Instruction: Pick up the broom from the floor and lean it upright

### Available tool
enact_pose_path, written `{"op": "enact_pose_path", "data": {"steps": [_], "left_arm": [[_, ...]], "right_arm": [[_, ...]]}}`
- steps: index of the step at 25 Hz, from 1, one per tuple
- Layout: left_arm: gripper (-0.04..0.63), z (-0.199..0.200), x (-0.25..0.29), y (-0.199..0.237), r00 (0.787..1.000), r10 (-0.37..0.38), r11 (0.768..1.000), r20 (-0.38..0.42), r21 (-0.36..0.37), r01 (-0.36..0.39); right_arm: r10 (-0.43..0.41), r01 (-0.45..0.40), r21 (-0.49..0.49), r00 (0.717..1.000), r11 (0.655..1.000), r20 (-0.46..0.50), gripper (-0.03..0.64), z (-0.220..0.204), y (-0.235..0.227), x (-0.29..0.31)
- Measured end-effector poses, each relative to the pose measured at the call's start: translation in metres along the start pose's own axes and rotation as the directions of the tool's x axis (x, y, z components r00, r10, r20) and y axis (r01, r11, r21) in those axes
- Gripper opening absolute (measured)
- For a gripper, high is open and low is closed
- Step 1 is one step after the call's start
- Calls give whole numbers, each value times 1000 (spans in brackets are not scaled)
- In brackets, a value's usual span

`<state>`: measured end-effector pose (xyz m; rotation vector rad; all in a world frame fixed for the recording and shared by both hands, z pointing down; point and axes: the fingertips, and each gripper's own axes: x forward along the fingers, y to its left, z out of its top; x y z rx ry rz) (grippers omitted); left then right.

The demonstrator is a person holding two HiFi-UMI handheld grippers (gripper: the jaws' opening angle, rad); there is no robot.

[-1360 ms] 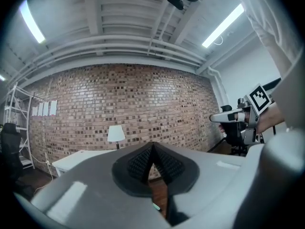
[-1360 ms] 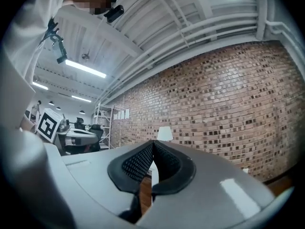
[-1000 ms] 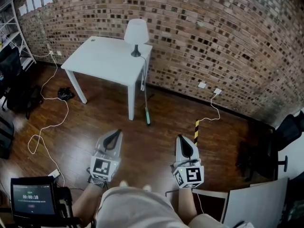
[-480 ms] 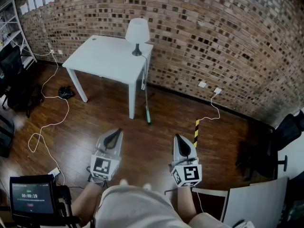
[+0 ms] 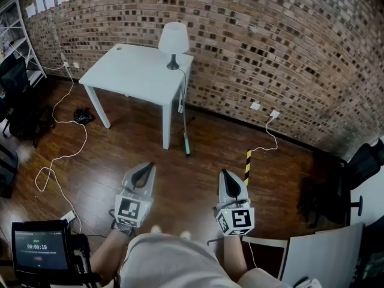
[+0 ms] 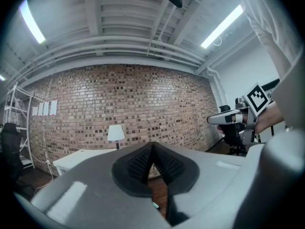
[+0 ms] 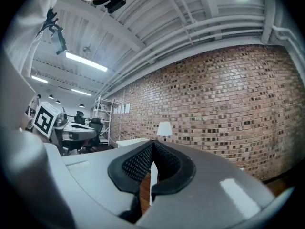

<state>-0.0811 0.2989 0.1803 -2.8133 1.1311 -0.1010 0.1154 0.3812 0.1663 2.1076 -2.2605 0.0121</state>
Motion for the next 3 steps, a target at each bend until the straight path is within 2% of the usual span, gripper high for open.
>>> {"op": "enact_pose_path", "data": {"steps": [3], "left_arm": [[0, 2, 0, -2, 1000, -3, 1000, 2, 0, 3]], "right_arm": [[2, -2, 5, 1000, 1000, -1, 11, 0, -1, 0]]}}
